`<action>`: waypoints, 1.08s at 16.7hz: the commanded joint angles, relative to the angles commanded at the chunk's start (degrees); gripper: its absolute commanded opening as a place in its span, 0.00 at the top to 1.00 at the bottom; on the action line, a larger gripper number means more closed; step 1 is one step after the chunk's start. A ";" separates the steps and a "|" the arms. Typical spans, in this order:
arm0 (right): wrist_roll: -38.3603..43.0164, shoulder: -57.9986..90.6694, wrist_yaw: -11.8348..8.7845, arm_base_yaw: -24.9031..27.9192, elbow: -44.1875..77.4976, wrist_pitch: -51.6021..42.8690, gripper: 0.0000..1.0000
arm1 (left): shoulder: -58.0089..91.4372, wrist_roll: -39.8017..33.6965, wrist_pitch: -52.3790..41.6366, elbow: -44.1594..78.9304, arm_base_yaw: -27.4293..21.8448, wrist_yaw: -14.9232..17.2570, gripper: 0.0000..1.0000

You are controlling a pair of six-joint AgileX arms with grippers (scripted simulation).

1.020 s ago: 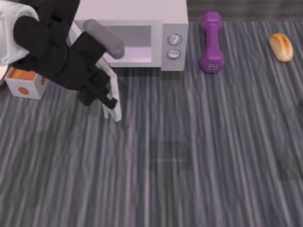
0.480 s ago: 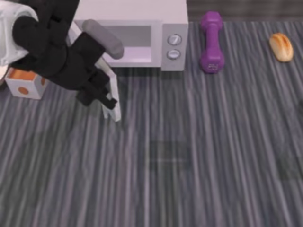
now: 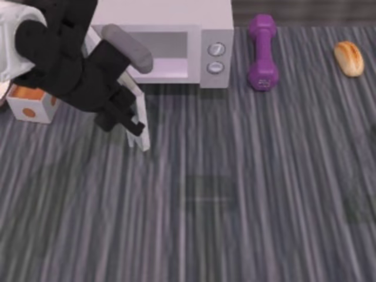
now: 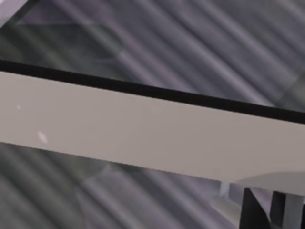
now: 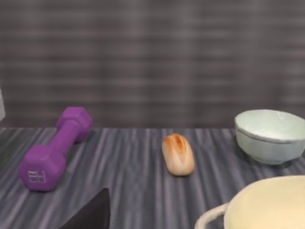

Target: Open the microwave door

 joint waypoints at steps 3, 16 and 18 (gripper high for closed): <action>0.00 0.00 0.00 0.00 0.00 0.00 0.00 | 0.00 0.00 0.00 0.00 0.00 0.00 1.00; 0.00 0.00 0.00 0.00 0.00 0.00 0.00 | -0.77 10.55 -3.36 -0.60 4.36 4.87 1.00; 0.00 0.00 0.00 0.00 0.00 0.00 0.00 | -0.98 11.84 -3.71 -0.66 4.90 5.50 1.00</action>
